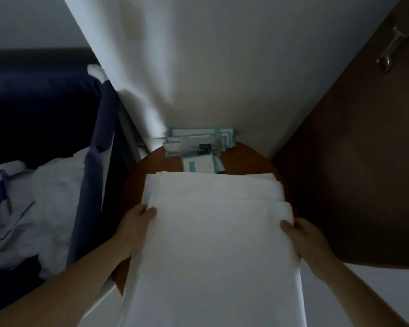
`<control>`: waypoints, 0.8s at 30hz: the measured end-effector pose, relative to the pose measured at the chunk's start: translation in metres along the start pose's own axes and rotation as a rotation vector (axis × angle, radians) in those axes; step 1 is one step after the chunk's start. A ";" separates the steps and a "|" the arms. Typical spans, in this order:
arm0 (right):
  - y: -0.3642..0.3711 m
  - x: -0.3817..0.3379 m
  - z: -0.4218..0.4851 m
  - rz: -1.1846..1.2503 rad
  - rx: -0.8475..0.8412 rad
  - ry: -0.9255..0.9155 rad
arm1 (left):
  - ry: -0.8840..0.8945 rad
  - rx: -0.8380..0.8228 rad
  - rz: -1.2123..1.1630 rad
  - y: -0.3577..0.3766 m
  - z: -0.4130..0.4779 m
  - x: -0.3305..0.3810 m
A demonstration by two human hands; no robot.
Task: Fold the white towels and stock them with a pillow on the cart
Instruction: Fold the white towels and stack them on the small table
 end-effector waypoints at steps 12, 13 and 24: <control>-0.017 -0.050 0.029 0.075 0.107 -0.010 | 0.232 0.116 0.187 0.021 0.041 0.058; -0.008 -0.045 0.034 0.045 0.091 0.012 | 0.227 0.117 0.211 0.024 0.046 0.050; 0.023 0.001 -0.035 -0.274 0.168 -0.096 | 0.445 0.194 0.660 0.033 -0.022 -0.004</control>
Point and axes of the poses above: each hand's wrist, its own z-axis towards the middle knuckle, its own y-axis out of the palm, x = y × z, the point moved 4 cm from there along z, towards the middle knuckle, and after that the axes turned 14 degrees about -z, right-handed, at the moved point
